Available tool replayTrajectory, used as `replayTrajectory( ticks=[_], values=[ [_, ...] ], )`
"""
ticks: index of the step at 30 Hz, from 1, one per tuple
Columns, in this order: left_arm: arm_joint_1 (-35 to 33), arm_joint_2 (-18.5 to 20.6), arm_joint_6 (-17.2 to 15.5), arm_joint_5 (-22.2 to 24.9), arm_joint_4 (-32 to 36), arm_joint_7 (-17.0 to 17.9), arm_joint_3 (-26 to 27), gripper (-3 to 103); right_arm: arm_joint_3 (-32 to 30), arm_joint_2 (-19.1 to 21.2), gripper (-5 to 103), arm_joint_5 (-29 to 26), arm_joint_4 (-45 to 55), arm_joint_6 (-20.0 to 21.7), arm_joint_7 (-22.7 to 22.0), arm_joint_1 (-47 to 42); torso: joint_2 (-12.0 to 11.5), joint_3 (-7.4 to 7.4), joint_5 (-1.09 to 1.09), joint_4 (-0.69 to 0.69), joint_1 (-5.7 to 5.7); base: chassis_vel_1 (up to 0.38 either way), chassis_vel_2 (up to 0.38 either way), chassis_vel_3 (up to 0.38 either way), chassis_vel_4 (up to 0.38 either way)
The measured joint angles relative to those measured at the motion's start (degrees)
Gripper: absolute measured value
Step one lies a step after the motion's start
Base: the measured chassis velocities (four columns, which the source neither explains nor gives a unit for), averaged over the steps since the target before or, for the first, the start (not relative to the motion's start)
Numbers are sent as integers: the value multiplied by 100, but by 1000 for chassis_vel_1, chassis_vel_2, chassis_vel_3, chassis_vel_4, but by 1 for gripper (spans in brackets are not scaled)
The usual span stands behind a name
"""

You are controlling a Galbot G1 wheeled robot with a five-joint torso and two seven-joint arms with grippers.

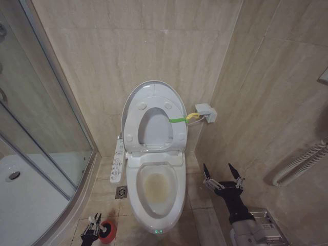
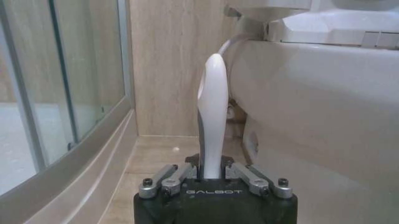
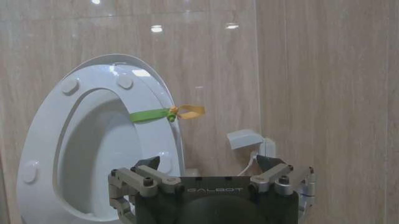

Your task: Open the toilet lid, clean the toilet bowl with a toilet brush, close the toilet lid, and flush.

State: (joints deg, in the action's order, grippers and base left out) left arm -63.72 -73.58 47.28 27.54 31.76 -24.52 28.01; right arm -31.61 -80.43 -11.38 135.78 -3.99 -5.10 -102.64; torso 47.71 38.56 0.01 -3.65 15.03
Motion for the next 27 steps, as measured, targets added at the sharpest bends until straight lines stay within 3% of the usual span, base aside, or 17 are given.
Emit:
replayTrajectory(
  ticks=[18,19,26,27],
  values=[
    [-283,3,-42,72,341,448,9,24,0,0,100,0,0,0,0,0,-1,2,-4,0,0,0,0,0,0],
    [-296,3,-42,74,370,459,8,51,0,0,100,0,0,0,0,0,0,2,-5,1,0,0,0,0,0],
    [-543,6,-40,133,756,504,11,51,0,0,100,0,0,0,0,0,0,1,-2,0,0,0,0,0,0],
    [-609,9,-40,137,854,520,16,77,0,0,100,0,0,0,0,0,0,1,-2,0,0,0,0,0,0]
  ],
)
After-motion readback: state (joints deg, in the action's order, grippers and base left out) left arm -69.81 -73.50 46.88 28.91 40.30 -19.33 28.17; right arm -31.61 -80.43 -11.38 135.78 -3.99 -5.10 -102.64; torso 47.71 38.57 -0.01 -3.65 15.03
